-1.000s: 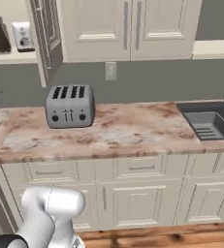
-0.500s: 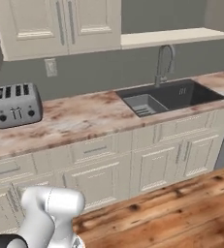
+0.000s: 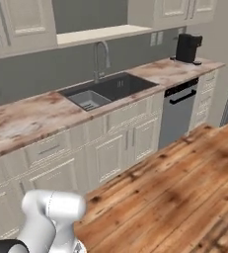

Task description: Pick the jar and candle from the dining table and place them in the open cabinet. Close the cabinet after placing the objects.

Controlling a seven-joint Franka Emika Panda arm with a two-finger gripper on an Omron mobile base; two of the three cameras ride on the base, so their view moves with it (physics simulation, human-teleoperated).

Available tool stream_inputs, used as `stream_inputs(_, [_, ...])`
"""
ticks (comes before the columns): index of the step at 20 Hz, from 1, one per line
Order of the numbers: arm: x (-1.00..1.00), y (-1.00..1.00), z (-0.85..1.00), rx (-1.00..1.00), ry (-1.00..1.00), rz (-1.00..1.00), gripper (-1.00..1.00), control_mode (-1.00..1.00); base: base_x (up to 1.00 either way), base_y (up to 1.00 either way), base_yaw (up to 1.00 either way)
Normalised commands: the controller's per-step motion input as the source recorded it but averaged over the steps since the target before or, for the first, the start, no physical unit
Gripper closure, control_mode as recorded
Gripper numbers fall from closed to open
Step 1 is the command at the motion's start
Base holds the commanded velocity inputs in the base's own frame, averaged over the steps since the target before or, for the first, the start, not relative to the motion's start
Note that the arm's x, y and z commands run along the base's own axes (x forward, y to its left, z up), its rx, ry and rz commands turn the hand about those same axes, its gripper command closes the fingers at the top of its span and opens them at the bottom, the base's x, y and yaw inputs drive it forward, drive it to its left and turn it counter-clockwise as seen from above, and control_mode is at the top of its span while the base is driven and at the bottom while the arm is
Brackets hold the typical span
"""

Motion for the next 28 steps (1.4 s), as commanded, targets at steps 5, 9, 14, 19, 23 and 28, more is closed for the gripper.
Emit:
stream_inputs(5, [0.00,0.00,0.00,0.00,0.00,0.00,-1.00,1.00,0.32,-0.21,-0.56])
stream_inputs(9, [0.00,0.00,0.00,0.00,0.00,0.00,-1.00,1.00,0.59,-0.08,-0.56])
stream_inputs(14, [0.00,0.00,0.00,0.00,0.00,0.00,-1.00,1.00,0.69,-0.04,-0.52])
stream_inputs(19, [0.00,0.00,0.00,0.00,0.00,0.00,-1.00,1.00,0.86,0.00,-0.47])
stream_inputs(23, [0.00,0.00,0.00,0.00,0.00,0.00,-1.00,1.00,0.93,0.00,-0.45])
stream_inputs(28, [0.00,0.00,0.00,0.00,0.00,0.00,-1.00,1.00,0.97,0.03,-0.44])
